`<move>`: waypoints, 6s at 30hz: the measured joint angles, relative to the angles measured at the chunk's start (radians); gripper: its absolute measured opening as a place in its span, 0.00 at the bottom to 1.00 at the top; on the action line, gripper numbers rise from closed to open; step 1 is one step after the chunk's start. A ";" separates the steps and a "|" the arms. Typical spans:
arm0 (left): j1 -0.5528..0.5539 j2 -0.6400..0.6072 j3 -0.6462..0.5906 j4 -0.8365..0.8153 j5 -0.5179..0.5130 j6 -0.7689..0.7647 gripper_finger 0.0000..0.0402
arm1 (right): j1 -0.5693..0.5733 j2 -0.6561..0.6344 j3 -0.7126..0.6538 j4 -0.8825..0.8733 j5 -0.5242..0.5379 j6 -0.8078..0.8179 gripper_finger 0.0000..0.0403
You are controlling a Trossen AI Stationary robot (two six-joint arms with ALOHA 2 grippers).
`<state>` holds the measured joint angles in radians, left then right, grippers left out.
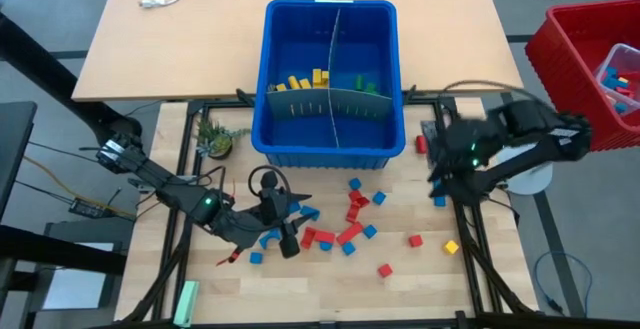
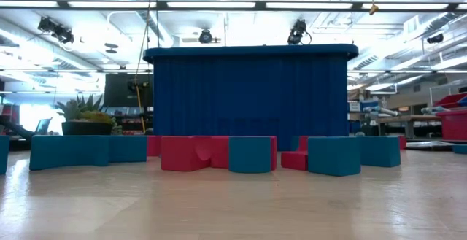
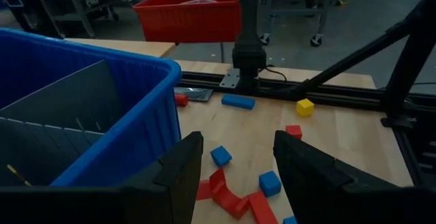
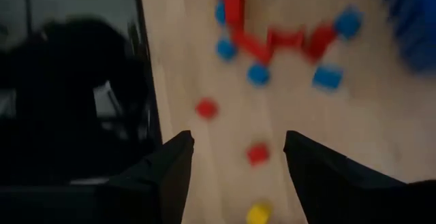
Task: Sort blocks
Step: Put the yellow block with the other yellow blocks into the blue bin
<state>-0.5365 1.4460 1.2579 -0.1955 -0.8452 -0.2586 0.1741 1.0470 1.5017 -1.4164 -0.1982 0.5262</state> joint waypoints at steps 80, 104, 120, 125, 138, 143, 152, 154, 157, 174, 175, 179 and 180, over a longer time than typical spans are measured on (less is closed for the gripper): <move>0.018 0.000 -0.001 -0.007 0.012 -0.037 0.48 | 0.921 0.241 -0.834 0.655 0.213 0.703 0.41; 0.019 0.000 0.026 -0.022 -0.016 0.050 0.48 | 0.316 0.064 -0.830 1.564 0.582 -0.085 0.41; 0.034 -0.136 0.092 -0.099 -0.252 0.239 0.48 | -0.059 0.147 -0.688 1.711 0.472 -0.371 0.41; 0.033 -0.169 0.091 -0.103 -0.242 0.204 0.48 | -0.192 0.265 -0.548 1.678 0.463 -0.407 0.41; 0.035 -0.160 0.090 -0.125 -0.250 0.116 0.48 | -0.603 0.648 -0.152 1.659 0.361 -0.468 0.41; 0.039 -0.162 0.090 -0.096 -0.245 0.119 0.48 | -0.710 0.793 -0.012 1.660 0.282 -0.468 0.42; 0.039 -0.162 0.090 -0.100 -0.216 0.120 0.48 | -0.765 0.882 0.090 1.663 0.272 -0.432 0.59; 0.039 -0.162 0.090 -0.106 -0.216 0.120 0.48 | -0.765 0.865 0.089 1.632 0.272 -0.460 0.63; 0.039 -0.162 0.090 -0.119 -0.216 0.121 0.48 | -0.763 0.823 0.090 1.628 0.272 -0.501 0.66; 0.040 -0.151 0.090 -0.113 -0.216 0.123 0.48 | -0.594 0.458 0.089 1.204 -0.210 -0.512 0.61; 0.040 -0.150 0.090 -0.107 -0.216 0.120 0.48 | -0.575 0.447 0.090 1.183 -0.218 -0.520 0.61; 0.040 -0.150 0.090 -0.130 -0.216 0.087 0.48 | -0.496 0.413 0.090 1.054 -0.223 -0.551 0.60; 0.040 -0.150 0.090 -0.142 -0.216 0.068 0.48 | -0.474 0.403 0.090 1.018 -0.223 -0.554 0.60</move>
<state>-0.4969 1.2961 1.3479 -0.3374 -1.0613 -0.1902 -0.3002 1.4500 1.5913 -0.3979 -0.4212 -0.0274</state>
